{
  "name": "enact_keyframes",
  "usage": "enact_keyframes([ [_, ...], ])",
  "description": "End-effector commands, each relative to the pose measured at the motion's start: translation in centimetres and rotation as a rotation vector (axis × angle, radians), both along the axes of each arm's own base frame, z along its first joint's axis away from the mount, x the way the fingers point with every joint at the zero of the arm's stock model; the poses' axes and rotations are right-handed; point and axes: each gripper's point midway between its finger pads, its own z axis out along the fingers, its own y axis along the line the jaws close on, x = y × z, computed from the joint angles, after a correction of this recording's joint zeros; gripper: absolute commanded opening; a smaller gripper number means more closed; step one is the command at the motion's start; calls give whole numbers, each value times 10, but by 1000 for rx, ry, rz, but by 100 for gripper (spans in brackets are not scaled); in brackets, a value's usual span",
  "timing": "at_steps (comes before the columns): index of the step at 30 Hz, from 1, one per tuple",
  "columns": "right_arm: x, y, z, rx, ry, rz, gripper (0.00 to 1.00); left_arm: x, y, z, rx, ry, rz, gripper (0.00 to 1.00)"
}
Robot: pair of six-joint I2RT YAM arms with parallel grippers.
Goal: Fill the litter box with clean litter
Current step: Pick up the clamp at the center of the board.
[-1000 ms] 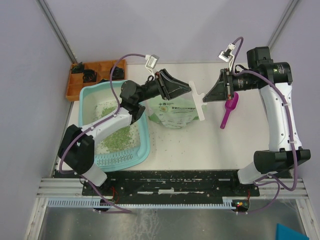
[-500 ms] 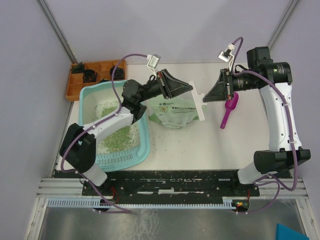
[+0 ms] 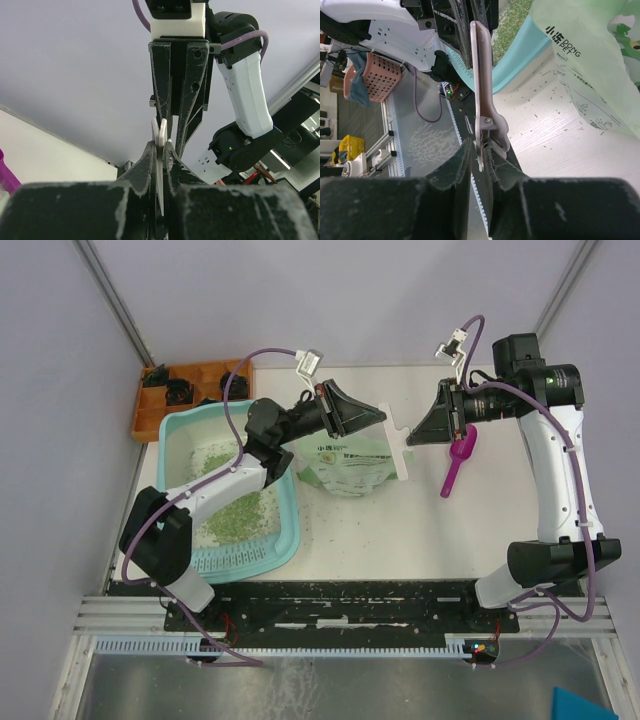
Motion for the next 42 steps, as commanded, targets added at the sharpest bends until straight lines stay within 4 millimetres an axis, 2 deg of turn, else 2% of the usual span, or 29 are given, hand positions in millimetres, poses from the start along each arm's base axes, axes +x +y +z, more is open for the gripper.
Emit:
enact_keyframes([
  [1, -5, -1, 11, -16, -81, -7, 29, -2, 3, 13, -20, -65, 26, 3],
  [6, -3, -7, 13, -66, -126, -41, 45, -4, 4, 15, -26, -66, 18, 3],
  [12, -2, -5, 17, -44, -125, -24, 52, -12, 7, 22, -68, -61, -32, 3],
  [21, 5, -9, 25, -62, -168, -59, 53, -27, 14, 36, -165, -80, -127, 3],
  [28, -2, 1, 38, 34, -145, -8, 52, -24, 10, 34, -181, -41, -172, 3],
  [42, 9, -1, 25, 13, -116, -39, 52, -24, 11, 39, -183, -53, -163, 3],
])
